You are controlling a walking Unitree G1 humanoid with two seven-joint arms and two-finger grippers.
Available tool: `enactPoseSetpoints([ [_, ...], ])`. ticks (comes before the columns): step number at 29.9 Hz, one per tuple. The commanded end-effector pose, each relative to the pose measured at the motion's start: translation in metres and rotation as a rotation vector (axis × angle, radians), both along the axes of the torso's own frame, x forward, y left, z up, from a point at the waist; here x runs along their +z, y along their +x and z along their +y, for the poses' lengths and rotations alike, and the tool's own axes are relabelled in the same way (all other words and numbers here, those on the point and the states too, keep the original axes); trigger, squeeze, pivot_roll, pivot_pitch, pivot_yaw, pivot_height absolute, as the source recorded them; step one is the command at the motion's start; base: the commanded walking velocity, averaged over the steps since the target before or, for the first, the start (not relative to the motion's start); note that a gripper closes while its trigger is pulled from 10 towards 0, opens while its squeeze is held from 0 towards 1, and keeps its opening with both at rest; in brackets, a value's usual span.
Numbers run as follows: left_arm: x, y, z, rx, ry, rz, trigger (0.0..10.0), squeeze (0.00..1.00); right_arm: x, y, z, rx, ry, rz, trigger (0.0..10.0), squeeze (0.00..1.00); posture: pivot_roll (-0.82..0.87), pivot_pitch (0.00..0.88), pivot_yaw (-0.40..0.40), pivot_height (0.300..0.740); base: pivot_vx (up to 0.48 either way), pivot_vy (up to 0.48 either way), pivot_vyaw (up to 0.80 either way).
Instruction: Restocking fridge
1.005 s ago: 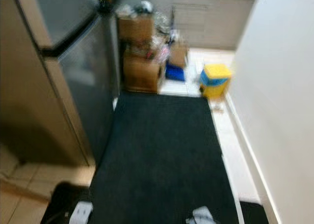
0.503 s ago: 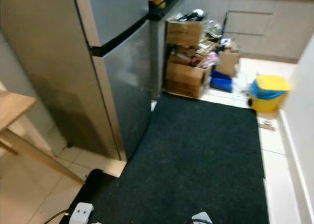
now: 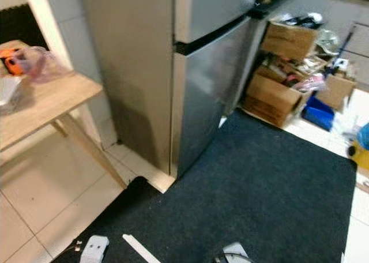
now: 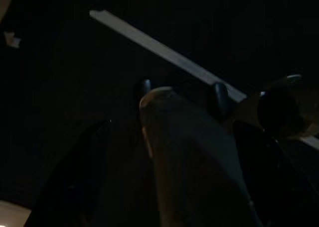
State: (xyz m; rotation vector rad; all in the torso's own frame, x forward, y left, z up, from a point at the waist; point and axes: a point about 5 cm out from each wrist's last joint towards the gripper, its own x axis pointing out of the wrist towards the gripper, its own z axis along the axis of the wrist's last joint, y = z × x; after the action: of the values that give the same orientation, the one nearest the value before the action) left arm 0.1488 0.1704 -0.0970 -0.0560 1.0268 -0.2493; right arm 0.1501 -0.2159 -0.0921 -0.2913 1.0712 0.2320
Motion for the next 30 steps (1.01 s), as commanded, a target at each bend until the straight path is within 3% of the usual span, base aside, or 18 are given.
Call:
enactPoseSetpoints([
  [1,-0.0059,-0.0153,-0.0005,-0.003,-0.007,0.062,10.0,0.00,-0.0037,-0.0116,-0.0039,-0.015,-0.006,0.037,10.0,0.00,-0.04,0.061,-0.043,0.740,0.000,-0.469,0.00],
  [12,-0.0060,-0.0152,0.0019,0.019,0.011,0.059,10.0,0.00,-0.0046,-0.0133,-0.0021,0.006,-0.001,0.050,10.0,0.00,-0.05,0.061,-0.042,0.740,0.000,-0.085,0.04],
  [22,-0.0059,-0.0142,-0.0004,0.021,0.008,0.053,10.0,0.00,-0.0050,-0.0142,-0.0017,0.025,-0.002,0.058,10.0,0.00,-0.05,0.061,-0.043,0.740,0.000,0.000,0.80],
  [30,-0.0064,-0.0145,0.0001,0.008,0.060,0.046,10.0,0.00,-0.0051,-0.0146,-0.0022,0.032,-0.009,0.063,10.0,0.00,-0.05,0.060,-0.043,0.740,0.000,0.000,0.80],
])
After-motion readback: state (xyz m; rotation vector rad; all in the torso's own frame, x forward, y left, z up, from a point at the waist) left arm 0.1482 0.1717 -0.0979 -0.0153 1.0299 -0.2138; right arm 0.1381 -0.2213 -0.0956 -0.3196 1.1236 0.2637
